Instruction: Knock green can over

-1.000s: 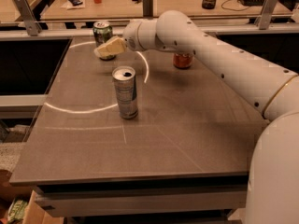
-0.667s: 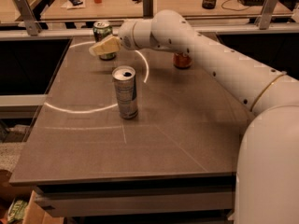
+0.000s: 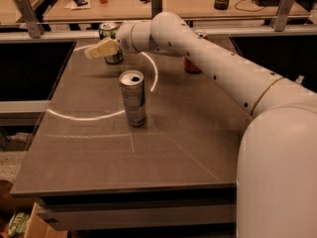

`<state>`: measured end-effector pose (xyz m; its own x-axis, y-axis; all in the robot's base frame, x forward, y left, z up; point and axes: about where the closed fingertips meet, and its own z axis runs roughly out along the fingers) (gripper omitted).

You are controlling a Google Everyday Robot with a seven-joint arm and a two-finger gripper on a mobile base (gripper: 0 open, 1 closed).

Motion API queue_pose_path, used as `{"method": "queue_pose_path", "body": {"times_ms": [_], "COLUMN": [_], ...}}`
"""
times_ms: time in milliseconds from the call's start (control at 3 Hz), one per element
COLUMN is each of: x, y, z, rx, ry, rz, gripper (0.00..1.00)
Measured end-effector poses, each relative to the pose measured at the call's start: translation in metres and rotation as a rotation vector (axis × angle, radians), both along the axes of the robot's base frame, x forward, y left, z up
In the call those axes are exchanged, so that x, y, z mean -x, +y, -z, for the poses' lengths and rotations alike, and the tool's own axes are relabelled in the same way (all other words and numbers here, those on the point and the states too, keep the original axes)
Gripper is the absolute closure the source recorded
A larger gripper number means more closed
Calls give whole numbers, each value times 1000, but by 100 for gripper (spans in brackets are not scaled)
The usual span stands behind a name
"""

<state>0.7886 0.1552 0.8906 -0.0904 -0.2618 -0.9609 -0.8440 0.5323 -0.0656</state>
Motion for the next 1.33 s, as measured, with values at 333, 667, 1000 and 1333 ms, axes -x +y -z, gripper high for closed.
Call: {"method": "queue_pose_path", "body": {"times_ms": [333,667,1000,1333], "x": [3,5,6,8], "y": [10,14,15,6], "z": [5,8,8,-4], "rx": [-19,-35,-46,-52], "ry": [17,22,23,-2], "rz": [0,1,4,7], "gripper": [17,41,64,87]}}
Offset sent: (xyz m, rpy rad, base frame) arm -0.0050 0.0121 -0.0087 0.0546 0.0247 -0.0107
